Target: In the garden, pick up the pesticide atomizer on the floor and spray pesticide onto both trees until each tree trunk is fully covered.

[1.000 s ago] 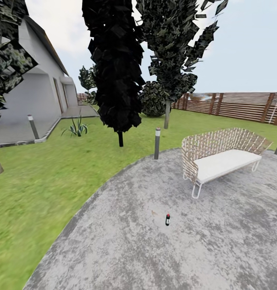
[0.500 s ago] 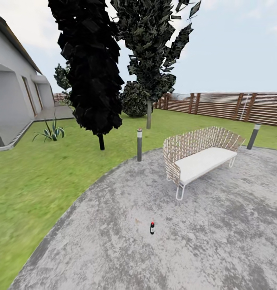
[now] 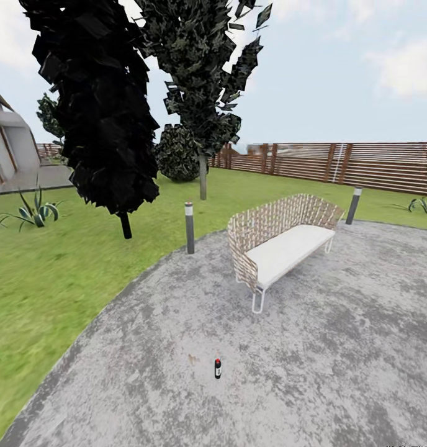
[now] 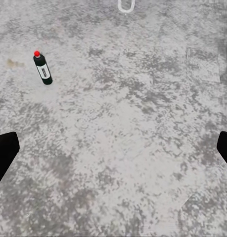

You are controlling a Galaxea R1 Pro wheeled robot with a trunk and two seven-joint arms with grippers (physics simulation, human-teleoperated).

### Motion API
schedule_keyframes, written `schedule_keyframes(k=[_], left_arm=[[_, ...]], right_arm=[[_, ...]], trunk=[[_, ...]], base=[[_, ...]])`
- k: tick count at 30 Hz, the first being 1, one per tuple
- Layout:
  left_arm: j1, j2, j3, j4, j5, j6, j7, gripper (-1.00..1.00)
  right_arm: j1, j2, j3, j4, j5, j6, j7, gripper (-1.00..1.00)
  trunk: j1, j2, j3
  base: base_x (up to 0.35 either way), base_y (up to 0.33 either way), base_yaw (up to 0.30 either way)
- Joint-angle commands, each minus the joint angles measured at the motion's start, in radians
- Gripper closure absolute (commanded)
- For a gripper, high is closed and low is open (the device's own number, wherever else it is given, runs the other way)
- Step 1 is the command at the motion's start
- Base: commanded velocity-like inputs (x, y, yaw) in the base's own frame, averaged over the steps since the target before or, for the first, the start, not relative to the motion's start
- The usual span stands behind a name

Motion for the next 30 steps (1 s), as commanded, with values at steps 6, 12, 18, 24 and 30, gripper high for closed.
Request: schedule_keyframes(k=[6,12,18,24,30], left_arm=[[0.0,0.0,0.0,0.0,0.001,0.0,0.0,-1.0],[0.0,0.0,0.0,0.0,0.001,0.0,0.0,-1.0],[0.0,0.0,0.0,0.0,0.001,0.0,0.0,-1.0],[0.0,0.0,0.0,0.0,0.001,0.0,0.0,-1.0],[0.0,0.0,0.0,0.0,0.001,-0.001,0.0,-1.0]], right_arm=[[0.0,0.0,0.0,0.0,0.0,0.0,0.001,-1.0],[0.0,0.0,0.0,0.0,0.001,0.0,0.0,-1.0],[0.0,0.0,0.0,0.0,0.001,0.0,0.0,-1.0],[0.0,0.0,0.0,0.0,0.001,0.0,0.001,-1.0],[0.0,0.0,0.0,0.001,0.001,0.0,0.001,-1.0]], trunk=[[0.0,0.0,0.0],[0.0,0.0,0.0],[0.0,0.0,0.0],[0.0,0.0,0.0],[0.0,0.0,0.0]], base=[[0.272,0.222,-0.279],[0.262,0.227,-0.279],[0.224,0.242,-0.279],[0.2,0.249,-0.279],[0.206,0.255,-0.279]])
